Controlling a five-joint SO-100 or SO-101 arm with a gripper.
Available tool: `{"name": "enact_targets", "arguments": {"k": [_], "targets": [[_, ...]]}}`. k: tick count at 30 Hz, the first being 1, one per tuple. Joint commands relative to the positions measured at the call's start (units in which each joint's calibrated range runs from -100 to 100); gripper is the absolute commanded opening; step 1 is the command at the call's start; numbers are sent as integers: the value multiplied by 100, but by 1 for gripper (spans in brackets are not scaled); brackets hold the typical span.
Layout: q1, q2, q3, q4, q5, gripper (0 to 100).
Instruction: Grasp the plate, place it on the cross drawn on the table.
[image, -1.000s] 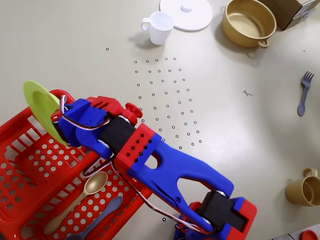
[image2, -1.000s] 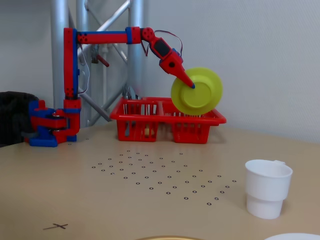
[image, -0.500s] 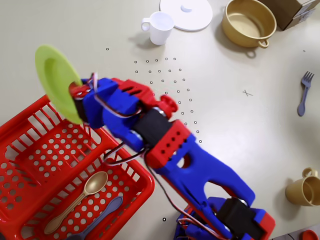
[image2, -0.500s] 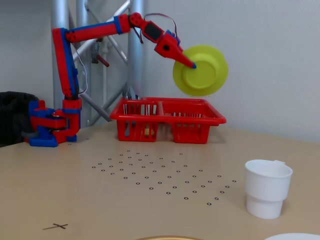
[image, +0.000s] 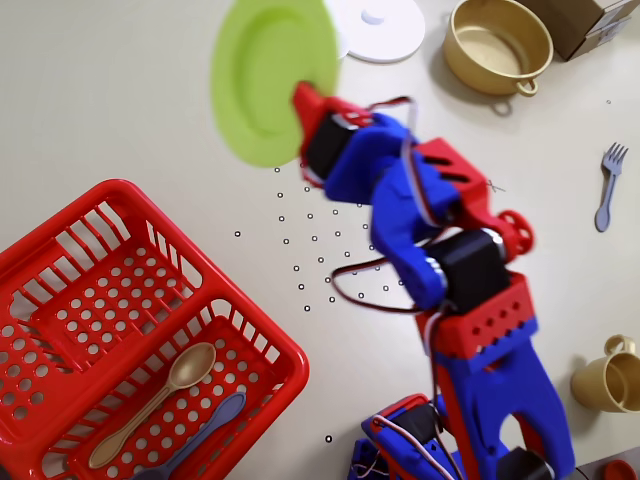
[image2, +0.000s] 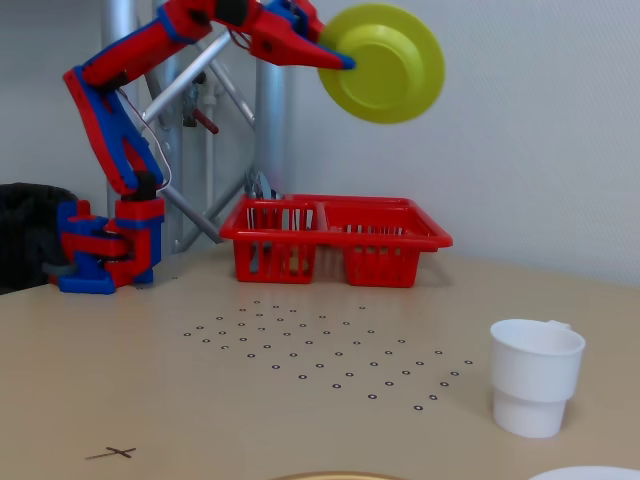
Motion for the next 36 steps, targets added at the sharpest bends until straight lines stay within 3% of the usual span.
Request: {"name": "enact_targets", "arguments": {"k": [1,9,22,36], "targets": [[398,-538,-16,106,-215,0],[1546,-479,-16,573,-1241,0],[3226,536,-705,677,-2281,0],[4605,2894,-1857,420,-2657,0]]}}
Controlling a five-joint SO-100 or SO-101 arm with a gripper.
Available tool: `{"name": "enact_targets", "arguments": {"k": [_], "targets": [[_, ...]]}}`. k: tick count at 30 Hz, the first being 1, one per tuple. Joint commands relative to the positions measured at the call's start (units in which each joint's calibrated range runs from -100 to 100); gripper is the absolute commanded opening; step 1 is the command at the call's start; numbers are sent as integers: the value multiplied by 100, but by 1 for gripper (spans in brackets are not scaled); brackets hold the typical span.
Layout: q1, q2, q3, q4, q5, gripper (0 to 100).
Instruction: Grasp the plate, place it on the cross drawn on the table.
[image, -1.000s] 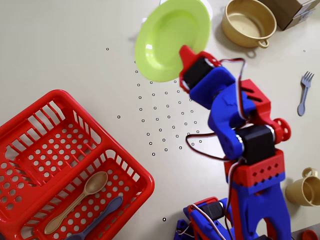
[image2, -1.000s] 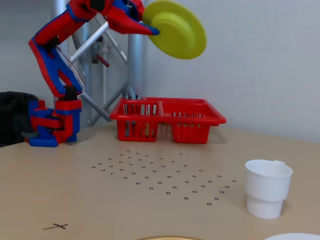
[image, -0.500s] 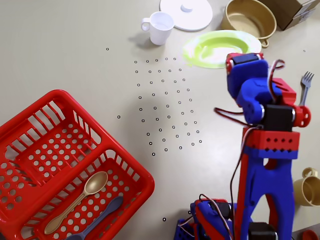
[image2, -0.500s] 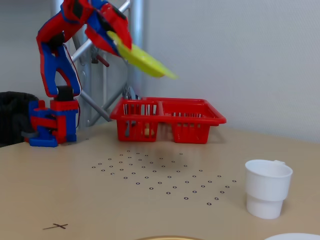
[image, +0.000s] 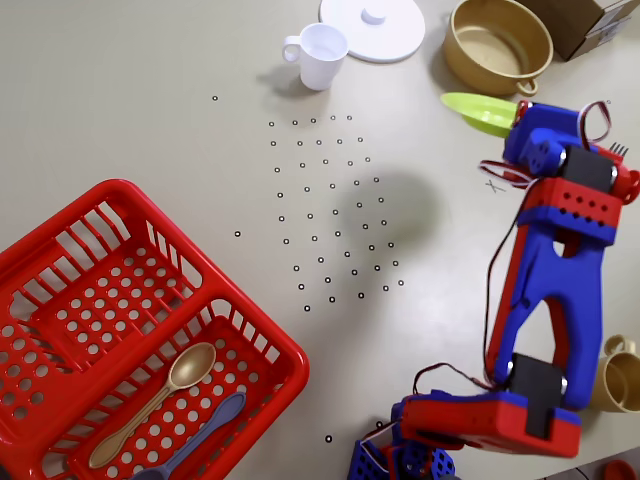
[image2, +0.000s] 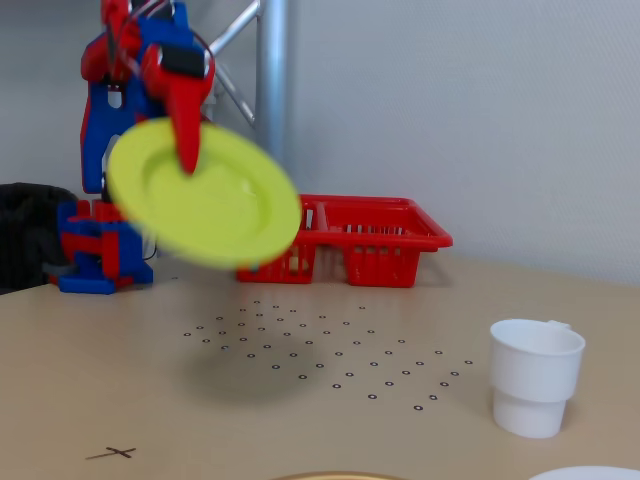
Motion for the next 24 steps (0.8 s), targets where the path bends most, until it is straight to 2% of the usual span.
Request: {"name": "enact_targets", "arguments": {"k": [1,10,24], "targets": [[183,113,-519,-422,-88,0],[671,1212,-745,-712,63,0],[786,2201,-1498,-849,83,0]]}}
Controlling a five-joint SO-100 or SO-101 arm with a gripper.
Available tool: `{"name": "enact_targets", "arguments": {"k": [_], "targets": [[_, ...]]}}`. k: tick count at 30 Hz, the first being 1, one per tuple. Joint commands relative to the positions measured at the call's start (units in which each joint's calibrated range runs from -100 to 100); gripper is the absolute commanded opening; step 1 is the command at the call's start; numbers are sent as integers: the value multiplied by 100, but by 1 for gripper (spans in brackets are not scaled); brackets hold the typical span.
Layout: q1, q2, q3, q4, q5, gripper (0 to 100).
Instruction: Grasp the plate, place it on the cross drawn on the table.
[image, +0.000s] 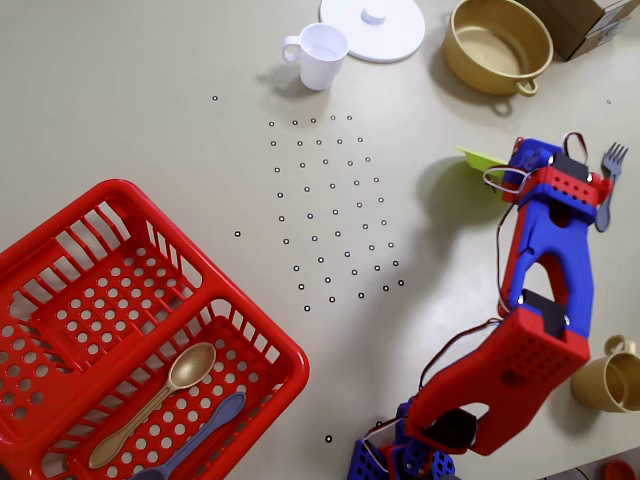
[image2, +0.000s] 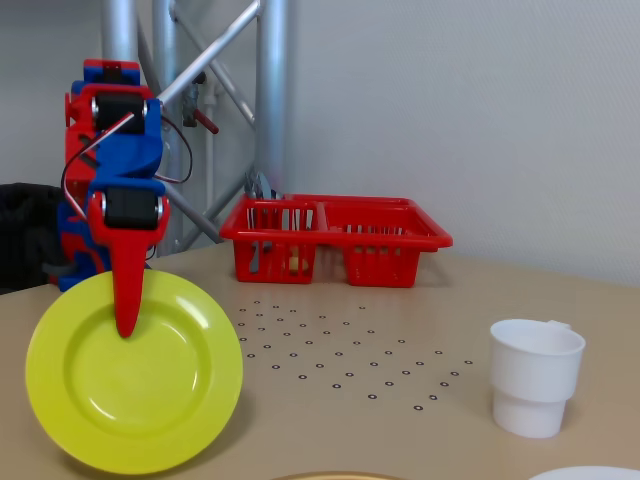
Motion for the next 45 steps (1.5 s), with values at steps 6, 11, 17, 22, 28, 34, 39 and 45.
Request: {"name": "enact_targets", "arguments": {"k": [6,11,17,22,28,34,39,45], "targets": [[137,11,-693,-176,112,0],[230,121,-612,-240,269,0],[316,146,-213,-506,571,9],[338,79,159,-868,698,10],[374,-141,839,-1383,840,12],[395,-285,1256,-1745,1001,13],[367,-361,1446,-1769,1060,17],[338,-741,2099,-1777,1138,22]]}}
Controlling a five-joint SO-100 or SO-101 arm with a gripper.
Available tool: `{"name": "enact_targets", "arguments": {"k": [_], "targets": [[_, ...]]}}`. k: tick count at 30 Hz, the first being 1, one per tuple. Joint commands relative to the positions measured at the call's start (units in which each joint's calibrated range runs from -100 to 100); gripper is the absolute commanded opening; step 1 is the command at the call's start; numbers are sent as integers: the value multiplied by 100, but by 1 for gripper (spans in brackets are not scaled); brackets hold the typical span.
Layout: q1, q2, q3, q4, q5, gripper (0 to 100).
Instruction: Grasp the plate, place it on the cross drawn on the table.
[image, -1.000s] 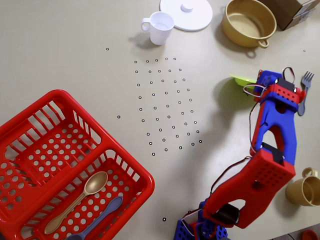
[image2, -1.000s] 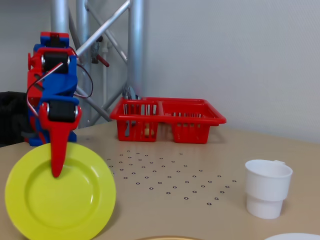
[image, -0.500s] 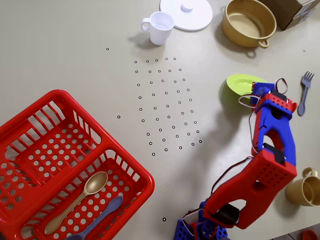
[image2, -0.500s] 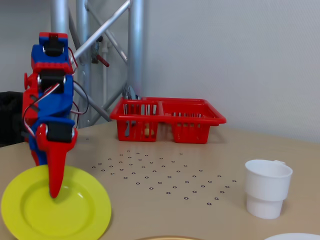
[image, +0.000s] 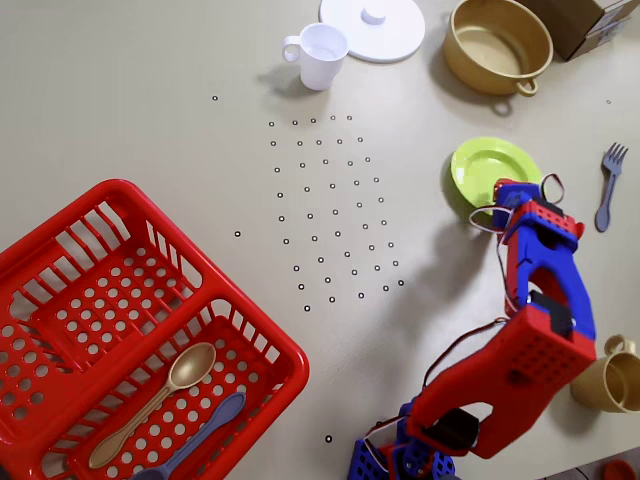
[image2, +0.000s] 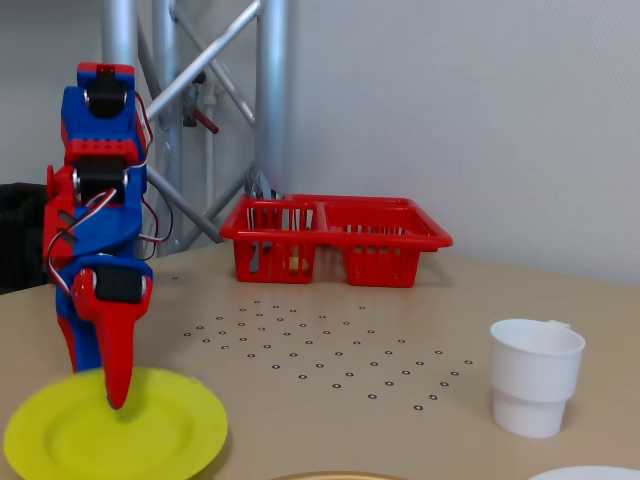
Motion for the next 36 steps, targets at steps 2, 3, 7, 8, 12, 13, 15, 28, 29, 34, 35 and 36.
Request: {"name": "enact_targets", "arguments": {"k": [2,3,7,8,12,13,15,28,29,34,35,36], "targets": [[-35,-883,129,-135,-10,23],[-63,-909,201,-135,-73,24],[-243,-1128,446,-135,-283,23],[-286,-1221,518,-135,-303,23],[-451,-1779,1053,-135,-347,22],[-509,-1974,1235,-135,-366,22],[-631,-2363,1606,-135,-386,22],[-2081,-4839,3193,-127,-606,0],[-2196,-4924,3202,-127,-679,0],[-2820,-5330,3284,-368,-1192,0],[-2942,-5448,3420,-626,-1343,0],[-3057,-5592,3592,-956,-1480,0]]}}
